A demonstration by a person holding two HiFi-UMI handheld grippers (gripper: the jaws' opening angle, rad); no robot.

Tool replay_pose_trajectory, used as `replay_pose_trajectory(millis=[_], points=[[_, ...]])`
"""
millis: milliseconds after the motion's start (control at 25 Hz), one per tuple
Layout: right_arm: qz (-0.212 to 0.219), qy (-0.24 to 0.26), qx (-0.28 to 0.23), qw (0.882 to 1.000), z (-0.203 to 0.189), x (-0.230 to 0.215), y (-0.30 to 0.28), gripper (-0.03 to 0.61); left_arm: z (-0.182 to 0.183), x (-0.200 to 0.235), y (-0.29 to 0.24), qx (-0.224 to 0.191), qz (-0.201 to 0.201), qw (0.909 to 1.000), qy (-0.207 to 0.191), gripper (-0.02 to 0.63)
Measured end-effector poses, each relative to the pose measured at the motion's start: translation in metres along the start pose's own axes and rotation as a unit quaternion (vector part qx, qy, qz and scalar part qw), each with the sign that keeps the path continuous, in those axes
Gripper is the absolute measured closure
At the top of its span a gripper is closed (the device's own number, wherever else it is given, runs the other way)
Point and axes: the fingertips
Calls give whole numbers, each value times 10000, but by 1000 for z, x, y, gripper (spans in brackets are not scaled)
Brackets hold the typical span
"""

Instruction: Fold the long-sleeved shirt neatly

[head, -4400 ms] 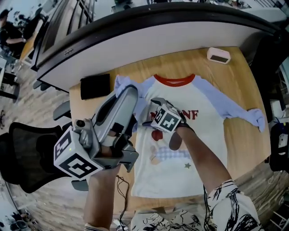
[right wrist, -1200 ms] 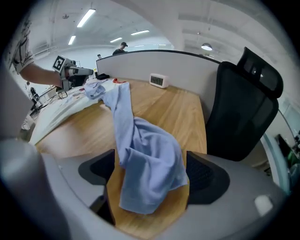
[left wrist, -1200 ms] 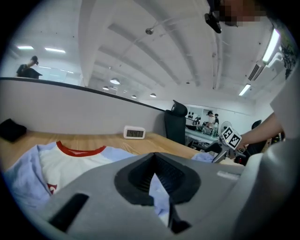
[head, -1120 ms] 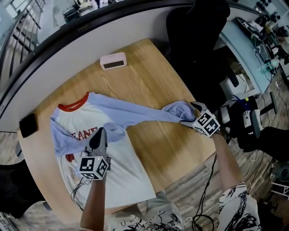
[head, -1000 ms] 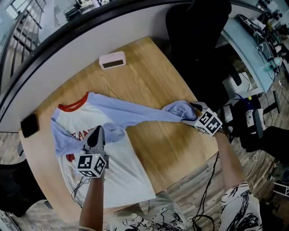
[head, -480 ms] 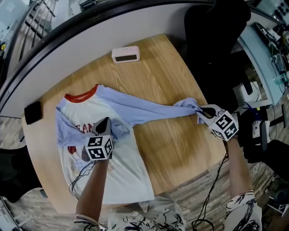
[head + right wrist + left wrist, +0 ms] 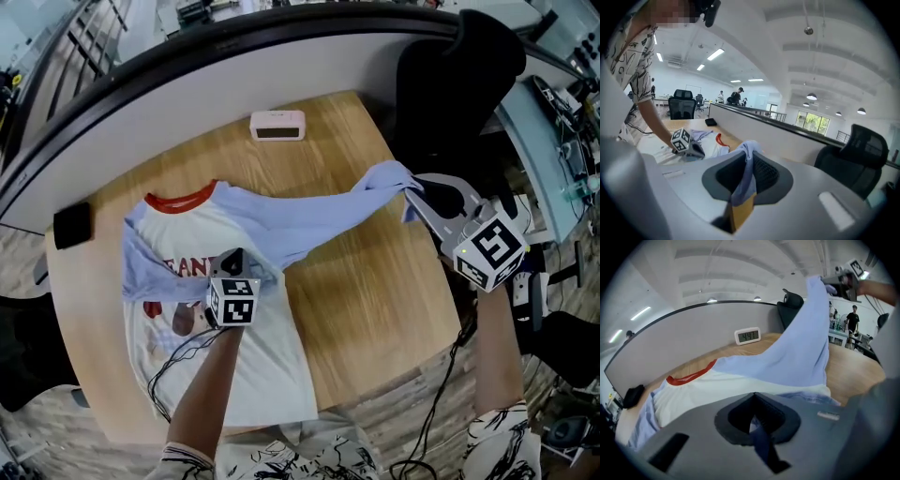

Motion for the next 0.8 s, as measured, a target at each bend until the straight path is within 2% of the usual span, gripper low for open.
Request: replay_pose_trajectory(millis=[160,280,440,560,640,680,800], points=[[95,383,-516,9979,82,25,-18,528,1,-4,2,-59,113,9996,-258,609],[186,742,-646,9950,128,50,-37,528,1,-4,1,-61,81,9995,-292,609],[384,1331,-632,9883,175,87,-70,528,1,-6,2,-61,15,9993,-364,609],[625,1611,-546,9834,195,115,-97,528,1,-7,4,-111,-33,9990,-436,609],[835,1813,-479,9787,205,135,-113,528,5,-5,9,-364,-110,9990,-237,606],[934,1967,-413,9751,208,145,-121,528,9,-1,16,-609,-131,9981,-2,598],[1115,2579,4,9597,205,172,-144,528,21,23,53,-1380,47,9882,667,601]])
Point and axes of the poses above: the fingertips, and each gripper's own axes: y backward along the fingers, x to its left, z out of its top, and after that the axes turned 2 degrees about -x, right-handed
